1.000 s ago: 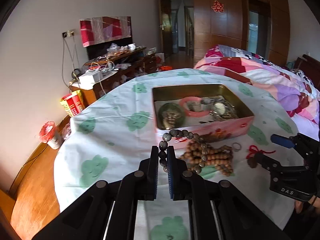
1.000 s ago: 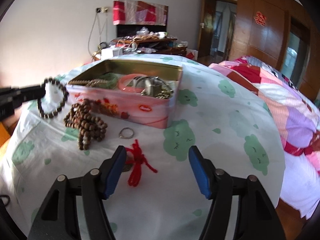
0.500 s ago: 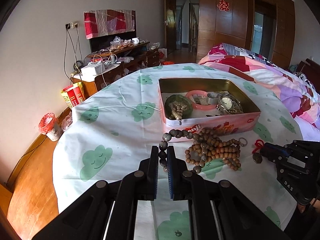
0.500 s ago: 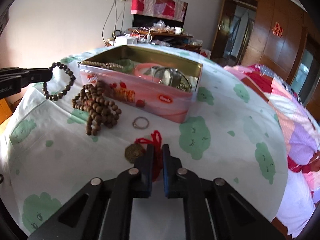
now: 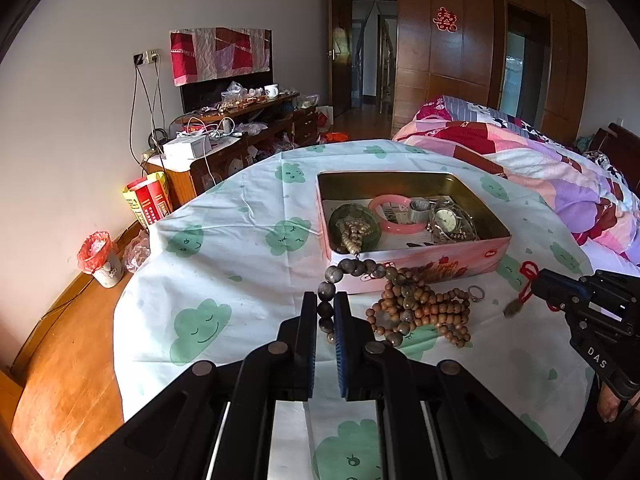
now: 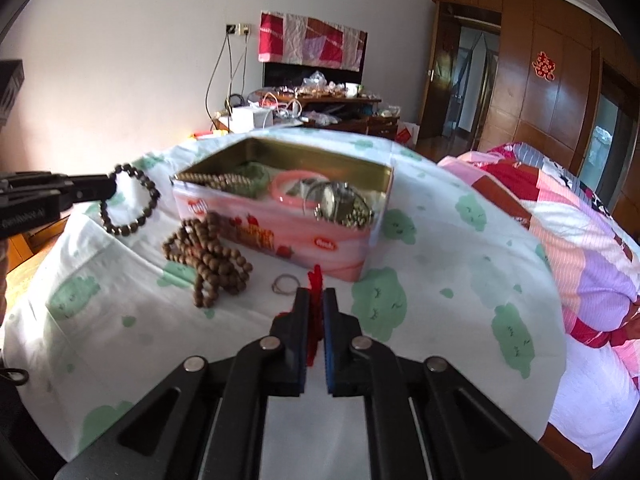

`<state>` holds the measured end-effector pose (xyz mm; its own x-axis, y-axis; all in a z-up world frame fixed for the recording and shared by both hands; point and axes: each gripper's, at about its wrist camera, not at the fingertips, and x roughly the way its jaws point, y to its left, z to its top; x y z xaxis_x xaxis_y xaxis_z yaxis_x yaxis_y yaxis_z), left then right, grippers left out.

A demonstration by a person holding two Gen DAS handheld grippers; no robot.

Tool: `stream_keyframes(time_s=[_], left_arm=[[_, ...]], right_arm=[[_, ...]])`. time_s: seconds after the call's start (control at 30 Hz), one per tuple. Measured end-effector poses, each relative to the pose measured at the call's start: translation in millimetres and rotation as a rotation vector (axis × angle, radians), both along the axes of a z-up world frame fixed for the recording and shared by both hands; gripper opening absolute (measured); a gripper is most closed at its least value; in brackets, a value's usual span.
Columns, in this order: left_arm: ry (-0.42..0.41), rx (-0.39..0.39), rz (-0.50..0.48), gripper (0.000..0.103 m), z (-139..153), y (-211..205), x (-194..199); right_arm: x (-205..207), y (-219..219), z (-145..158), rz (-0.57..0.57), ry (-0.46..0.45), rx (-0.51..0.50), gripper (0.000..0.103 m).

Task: Organize jewelry
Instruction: 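Lift the dark bead bracelet with the left gripper while the right grasps the red cord, then carry the bead bracelet and red cord over the tin and lower them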

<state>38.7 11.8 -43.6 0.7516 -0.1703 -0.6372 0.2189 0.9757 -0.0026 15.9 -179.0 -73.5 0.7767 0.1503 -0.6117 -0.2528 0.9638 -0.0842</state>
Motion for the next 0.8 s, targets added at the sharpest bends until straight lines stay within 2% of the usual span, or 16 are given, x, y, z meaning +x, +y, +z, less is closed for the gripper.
stream_keyframes(time_s=[0.8], left_arm=[[-0.018,0.017,0.026,0.007,9,3,-4]], right_arm=[[-11,-3,29,-0.008,-0.089,0.033,0.008]])
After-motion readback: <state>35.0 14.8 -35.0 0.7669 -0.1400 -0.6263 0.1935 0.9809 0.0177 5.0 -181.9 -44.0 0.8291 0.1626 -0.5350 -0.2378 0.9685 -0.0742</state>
